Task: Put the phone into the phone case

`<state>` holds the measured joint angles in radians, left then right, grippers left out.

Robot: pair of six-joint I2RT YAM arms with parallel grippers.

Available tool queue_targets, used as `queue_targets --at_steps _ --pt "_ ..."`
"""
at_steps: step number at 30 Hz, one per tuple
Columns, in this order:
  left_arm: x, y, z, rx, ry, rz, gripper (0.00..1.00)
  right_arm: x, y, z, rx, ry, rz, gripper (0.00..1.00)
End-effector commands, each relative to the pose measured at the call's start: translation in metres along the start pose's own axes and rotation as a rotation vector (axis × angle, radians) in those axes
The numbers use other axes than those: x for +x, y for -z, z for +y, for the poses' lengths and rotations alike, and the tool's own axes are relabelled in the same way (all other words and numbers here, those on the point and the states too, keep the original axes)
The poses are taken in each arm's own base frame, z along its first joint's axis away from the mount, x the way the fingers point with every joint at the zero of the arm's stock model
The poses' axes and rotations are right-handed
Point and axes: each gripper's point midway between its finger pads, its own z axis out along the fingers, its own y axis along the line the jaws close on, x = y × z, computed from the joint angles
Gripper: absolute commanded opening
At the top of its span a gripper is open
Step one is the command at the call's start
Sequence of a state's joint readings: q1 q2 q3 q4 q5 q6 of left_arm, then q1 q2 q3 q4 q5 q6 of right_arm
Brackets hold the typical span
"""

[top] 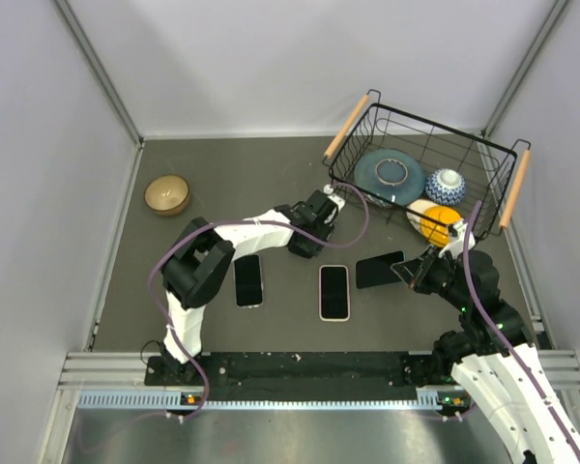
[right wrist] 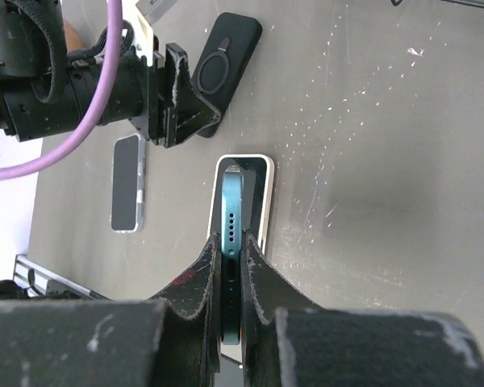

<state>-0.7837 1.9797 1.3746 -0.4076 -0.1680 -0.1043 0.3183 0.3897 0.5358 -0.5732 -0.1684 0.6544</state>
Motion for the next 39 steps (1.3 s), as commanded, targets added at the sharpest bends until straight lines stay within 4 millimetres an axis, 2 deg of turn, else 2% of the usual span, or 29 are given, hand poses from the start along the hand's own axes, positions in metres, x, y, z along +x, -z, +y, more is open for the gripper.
queue_targets --at_steps 1,2,3,5,8,10,12,13,14,15,16,19,25,30,33,39 --pt "0.015 0.023 -0.004 0.07 0.012 0.048 0.46 -0.024 0.006 0.018 -0.055 0.02 -0.085 0.0" --pt "0.015 0.028 -0.007 0.091 0.009 0.051 0.4 -0.024 0.006 0.018 -0.055 0.02 -0.085 0.0" --pt "0.021 0.034 -0.01 0.118 0.007 0.078 0.38 -0.022 0.006 0.018 -0.057 0.02 -0.081 0.0" --pt "0.021 0.051 -0.018 0.196 0.016 0.086 0.33 -0.022 0.006 0.017 -0.058 0.019 -0.082 0.0" --pt "0.025 0.072 -0.015 0.228 0.036 0.092 0.27 -0.02 0.006 0.017 -0.062 0.016 -0.079 0.0" --pt "0.022 0.083 -0.008 0.198 0.035 0.062 0.28 -0.019 0.006 0.017 -0.066 0.013 -0.078 0.0" --pt "0.02 0.085 0.0 0.162 0.027 0.033 0.28 -0.017 0.005 0.018 -0.075 0.008 -0.073 0.0" --pt "0.017 0.088 0.001 0.161 0.022 0.008 0.31 -0.016 0.004 0.017 -0.077 0.007 -0.069 0.0" --pt "0.015 0.088 0.002 0.157 0.018 -0.002 0.41 -0.015 0.004 0.017 -0.077 0.005 -0.069 0.0" --pt "0.014 0.086 0.009 0.116 0.02 -0.01 0.6 -0.014 0.004 0.017 -0.081 0.005 -0.064 0.0" --pt "0.011 0.083 0.01 0.103 0.016 -0.011 0.98 -0.014 0.005 0.017 -0.083 0.003 -0.07 0.0" --pt "0.005 0.066 0.014 0.077 -0.017 0.01 0.99 -0.016 0.008 0.019 -0.094 0.003 -0.083 0.0" --pt "0.005 0.036 0.014 0.048 -0.049 0.079 0.99 -0.02 0.012 0.021 -0.091 0.016 -0.096 0.0" --pt "0.005 0.023 0.012 0.052 -0.067 0.083 0.99 -0.021 0.014 0.021 -0.087 0.018 -0.104 0.0" --pt "0.009 0.014 0.006 0.079 -0.068 0.103 0.99 -0.022 0.014 0.021 -0.086 0.018 -0.107 0.0" --pt "0.021 0.002 0.007 0.071 -0.063 0.138 0.97 -0.023 0.013 0.019 -0.077 0.021 -0.108 0.0"
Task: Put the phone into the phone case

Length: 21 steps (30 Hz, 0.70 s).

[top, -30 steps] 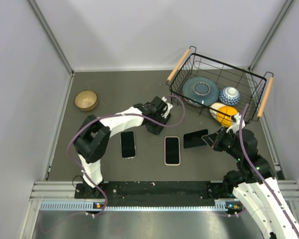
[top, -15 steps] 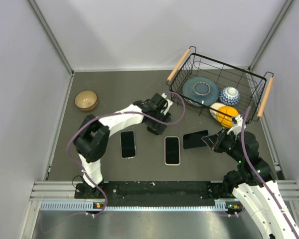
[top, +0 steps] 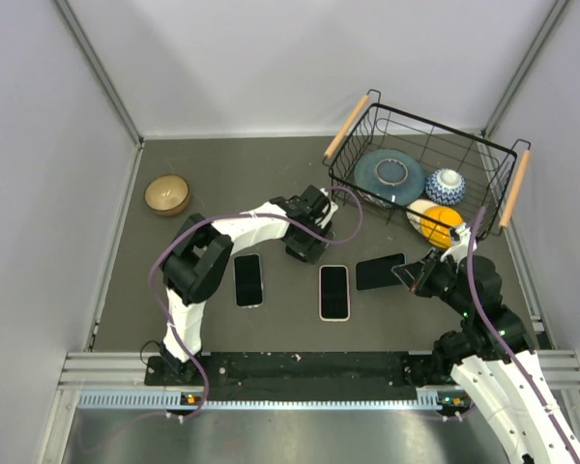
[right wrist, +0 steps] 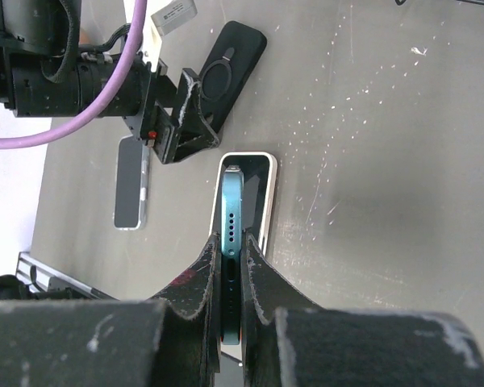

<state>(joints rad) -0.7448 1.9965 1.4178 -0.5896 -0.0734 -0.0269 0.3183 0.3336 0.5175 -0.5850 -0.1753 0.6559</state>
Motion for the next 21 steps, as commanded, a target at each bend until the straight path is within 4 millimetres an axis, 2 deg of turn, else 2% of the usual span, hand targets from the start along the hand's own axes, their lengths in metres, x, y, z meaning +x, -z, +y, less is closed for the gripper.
queue_targets --at_steps 1,6,7,9,10,11,13,16,21 --pt "-0.009 -0.006 -0.001 0.006 -0.003 -0.019 0.96 -0.026 0.007 0.019 -0.056 0.021 -0.093 0.0" --pt "-0.001 -0.013 -0.002 0.011 0.01 0.01 0.85 -0.027 0.007 0.02 -0.058 0.022 -0.095 0.0" --pt "0.0 -0.012 -0.004 0.018 0.013 0.011 0.79 -0.026 0.007 0.019 -0.058 0.023 -0.093 0.0" --pt "0.0 -0.011 -0.003 0.015 0.021 0.011 0.76 -0.027 0.008 0.019 -0.059 0.023 -0.097 0.0" --pt "0.001 -0.01 0.0 -0.006 0.034 0.014 0.8 -0.027 0.008 0.02 -0.06 0.023 -0.098 0.0" --pt "0.0 -0.009 0.002 -0.017 0.039 0.011 0.93 -0.027 0.008 0.02 -0.062 0.023 -0.098 0.0" --pt "0.0 -0.01 0.008 -0.054 0.06 0.009 0.99 -0.026 0.008 0.021 -0.066 0.021 -0.095 0.0" --pt "-0.002 -0.01 0.011 -0.069 0.099 0.007 0.99 -0.026 0.009 0.021 -0.069 0.021 -0.097 0.0" --pt "-0.001 -0.014 0.003 -0.019 0.134 0.016 0.96 -0.03 0.012 0.024 -0.074 0.024 -0.108 0.0"
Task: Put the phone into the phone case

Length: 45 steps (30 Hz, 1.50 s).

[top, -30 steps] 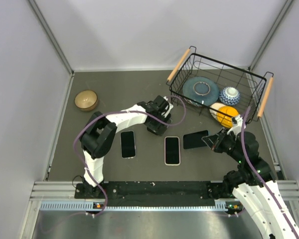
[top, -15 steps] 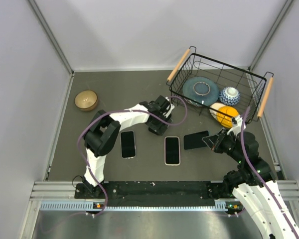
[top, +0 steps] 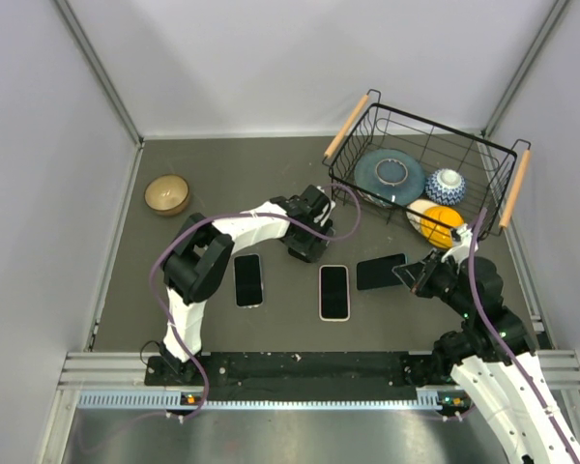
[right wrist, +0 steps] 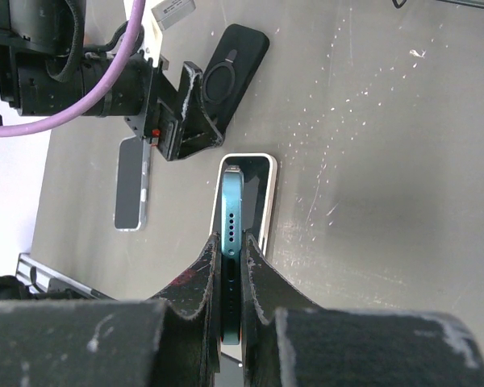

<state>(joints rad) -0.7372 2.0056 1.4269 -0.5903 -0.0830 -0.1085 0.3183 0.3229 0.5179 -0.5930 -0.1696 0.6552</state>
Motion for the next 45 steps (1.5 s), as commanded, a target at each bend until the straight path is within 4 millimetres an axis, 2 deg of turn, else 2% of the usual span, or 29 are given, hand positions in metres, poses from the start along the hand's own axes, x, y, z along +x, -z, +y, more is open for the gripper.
queue_targets --at_steps 1,2,6,9,11,13,14,15,16,17,20,22,26,29,32,33,36,38,39,40,41,45 --pt "0.003 -0.013 0.001 -0.005 0.046 0.023 0.95 -0.03 0.011 0.025 -0.081 0.025 -0.103 0.0" --pt "0.006 -0.014 0.002 -0.005 0.048 0.032 0.93 -0.03 0.011 0.025 -0.078 0.025 -0.104 0.0" --pt "0.016 -0.013 -0.003 0.023 0.061 0.056 0.7 -0.03 0.011 0.025 -0.076 0.025 -0.105 0.0" --pt "0.018 0.0 -0.005 0.036 0.068 0.058 0.64 -0.03 0.011 0.025 -0.076 0.028 -0.103 0.0" --pt "0.014 0.02 -0.003 0.034 0.07 0.053 0.54 -0.03 0.011 0.025 -0.077 0.034 -0.102 0.0" --pt "0.012 0.037 -0.004 0.044 0.064 0.058 0.49 -0.031 0.01 0.03 -0.108 0.077 -0.102 0.0" --pt "0.003 0.052 -0.005 0.06 0.062 0.032 0.47 -0.03 0.009 0.033 -0.131 0.1 -0.096 0.0" --pt "0.012 0.061 -0.005 0.065 0.056 0.077 0.46 -0.031 0.008 0.037 -0.162 0.147 -0.096 0.0" --pt "0.013 0.07 -0.013 0.114 0.054 0.086 0.44 -0.025 0.004 0.04 -0.191 0.166 -0.066 0.0" --pt "0.012 0.083 -0.017 0.139 0.055 0.08 0.41 -0.028 0.003 0.045 -0.219 0.184 -0.078 0.0" --pt "0.029 0.108 -0.03 0.23 0.058 0.123 0.38 -0.025 -0.002 0.053 -0.279 0.21 -0.074 0.0" --pt "0.047 0.121 -0.032 0.249 0.059 0.178 0.37 -0.018 -0.004 0.056 -0.32 0.207 -0.052 0.0" --pt "0.089 0.152 -0.023 0.189 0.056 0.235 0.35 -0.014 -0.002 0.058 -0.345 0.202 -0.048 0.0" --pt "0.112 0.171 -0.024 0.18 0.074 0.247 0.33 -0.014 0.003 0.059 -0.357 0.204 -0.071 0.0" --pt "0.123 0.19 -0.027 0.199 0.081 0.226 0.33 -0.005 0.005 0.068 -0.442 0.235 -0.041 0.0" --pt "0.123 0.197 -0.036 0.255 0.081 0.218 0.33 0.001 0.003 0.07 -0.464 0.229 -0.019 0.0" --pt "0.121 0.206 -0.046 0.336 0.062 0.155 0.34 0.012 0.0 0.078 -0.566 0.228 -0.004 0.0" --pt "0.124 0.203 -0.054 0.386 0.063 0.153 0.34 0.021 -0.003 0.081 -0.598 0.234 -0.001 0.0" --pt "0.129 0.2 -0.057 0.405 0.065 0.178 0.34 0.018 -0.009 0.077 -0.561 0.235 -0.024 0.0" --pt "0.14 0.195 -0.066 0.453 0.083 0.245 0.33 0.028 -0.011 0.072 -0.532 0.232 0.02 0.0" --pt "0.147 0.195 -0.068 0.46 0.096 0.287 0.32 0.029 -0.013 0.069 -0.509 0.244 0.026 0.0" --pt "0.181 0.187 -0.08 0.543 0.12 0.402 0.31 0.028 -0.012 0.06 -0.437 0.232 0.033 0.0"
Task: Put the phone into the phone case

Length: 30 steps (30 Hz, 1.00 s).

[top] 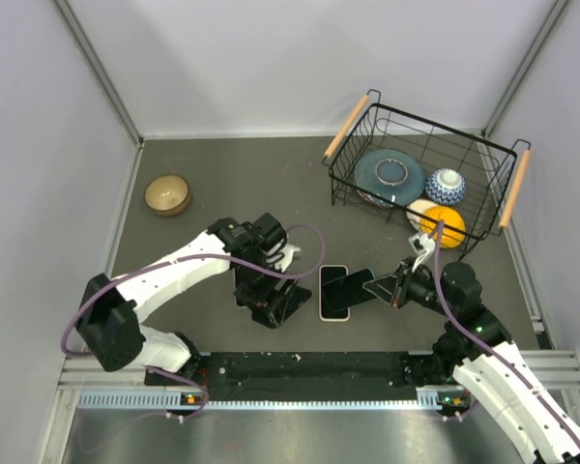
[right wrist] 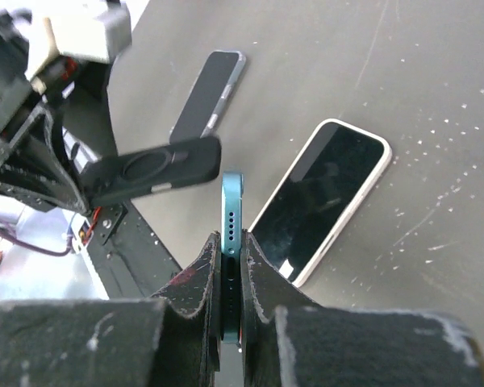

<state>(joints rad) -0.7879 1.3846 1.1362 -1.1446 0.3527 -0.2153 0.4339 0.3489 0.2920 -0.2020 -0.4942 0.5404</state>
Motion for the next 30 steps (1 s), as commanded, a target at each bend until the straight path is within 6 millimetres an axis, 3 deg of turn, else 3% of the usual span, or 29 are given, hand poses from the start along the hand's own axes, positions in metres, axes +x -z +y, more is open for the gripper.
queue_targets --at_steps 1,3,4,7,11,15,19,23,27,28,30 --pt "0.027 -0.014 -0.023 0.177 0.039 0.101 0.31 -0.032 0.007 0.014 -0.001 0.064 -0.105 0.0" --pt "0.028 -0.015 -0.032 0.236 0.048 0.097 0.3 -0.024 0.008 0.021 -0.043 0.054 -0.068 0.0" --pt "0.029 -0.011 -0.049 0.34 0.063 0.107 0.3 -0.021 0.008 0.024 -0.064 0.048 -0.052 0.0" --pt "0.019 -0.01 -0.071 0.501 0.086 0.077 0.34 -0.006 0.008 0.026 -0.091 0.01 0.01 0.0" --pt "0.002 -0.012 -0.077 0.603 0.128 0.057 0.33 -0.014 0.016 0.028 -0.07 0.027 -0.038 0.0" --pt "-0.009 -0.024 -0.06 0.639 0.246 0.073 0.33 -0.019 0.019 0.037 -0.099 0.026 -0.042 0.0" --pt "-0.012 -0.028 -0.043 0.643 0.324 0.106 0.47 -0.016 0.017 0.035 -0.097 0.016 -0.024 0.0" --pt "-0.027 -0.026 -0.028 0.684 0.391 0.089 0.54 -0.018 0.016 0.035 -0.086 0.002 -0.03 0.0" --pt "-0.047 -0.026 0.001 0.662 0.469 0.055 0.71 -0.02 0.018 0.037 -0.089 -0.003 -0.038 0.0" --pt "-0.052 -0.03 0.018 0.58 0.482 0.029 0.74 -0.021 0.018 0.037 -0.088 -0.003 -0.04 0.0" --pt "-0.075 -0.019 0.045 0.546 0.54 -0.061 0.8 -0.022 0.018 0.037 -0.081 -0.004 -0.043 0.0"
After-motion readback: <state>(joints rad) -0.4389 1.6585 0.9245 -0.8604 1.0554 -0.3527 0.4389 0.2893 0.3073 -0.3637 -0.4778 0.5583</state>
